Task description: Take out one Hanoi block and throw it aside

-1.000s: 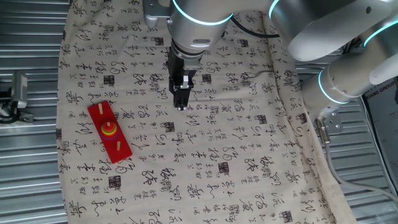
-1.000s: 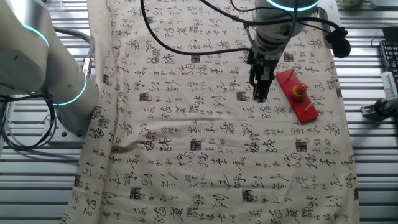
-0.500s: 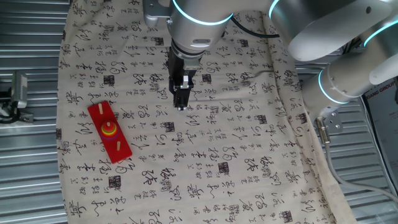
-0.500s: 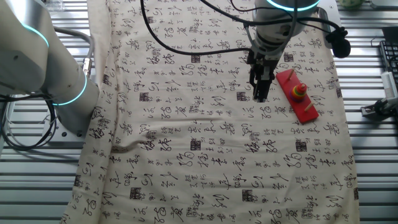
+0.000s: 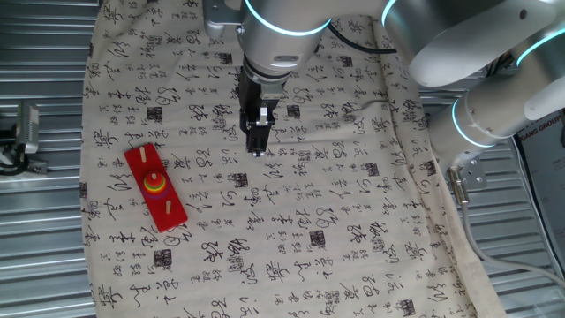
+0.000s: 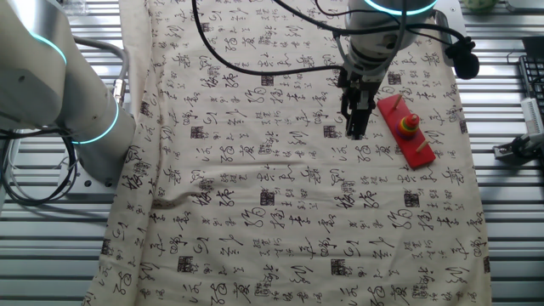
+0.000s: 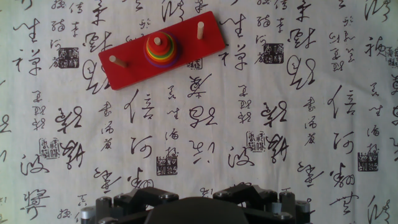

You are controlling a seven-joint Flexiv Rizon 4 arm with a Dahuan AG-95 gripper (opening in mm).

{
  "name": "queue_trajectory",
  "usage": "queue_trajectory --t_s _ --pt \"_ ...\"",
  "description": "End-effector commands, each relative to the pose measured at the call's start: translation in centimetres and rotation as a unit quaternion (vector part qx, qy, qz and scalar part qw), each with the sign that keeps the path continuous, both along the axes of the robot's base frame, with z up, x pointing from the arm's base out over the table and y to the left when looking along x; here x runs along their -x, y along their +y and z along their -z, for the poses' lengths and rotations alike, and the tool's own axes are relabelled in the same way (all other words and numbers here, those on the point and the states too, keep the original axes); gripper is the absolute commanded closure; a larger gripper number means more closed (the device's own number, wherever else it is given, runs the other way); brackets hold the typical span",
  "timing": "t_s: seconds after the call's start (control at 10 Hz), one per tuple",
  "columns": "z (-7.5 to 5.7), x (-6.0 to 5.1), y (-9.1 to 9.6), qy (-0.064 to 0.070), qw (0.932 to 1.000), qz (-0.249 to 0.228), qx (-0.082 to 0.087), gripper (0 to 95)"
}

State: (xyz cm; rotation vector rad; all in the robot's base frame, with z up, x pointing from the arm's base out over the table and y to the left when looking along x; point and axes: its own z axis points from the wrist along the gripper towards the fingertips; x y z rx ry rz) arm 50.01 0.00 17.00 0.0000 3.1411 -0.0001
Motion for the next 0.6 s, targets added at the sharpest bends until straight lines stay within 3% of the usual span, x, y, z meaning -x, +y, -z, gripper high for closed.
queue_trajectory --t_s 0.1,0.2,0.6 --pt "0.0 0.01 0.0 0.0 1.0 0.0 0.0 0.0" --pt "0.0 0.01 0.0 -0.004 0.9982 -0.059 0.01 95.0" --pt "0.0 0.01 0.0 -0.004 0.9984 -0.057 0.008 95.0"
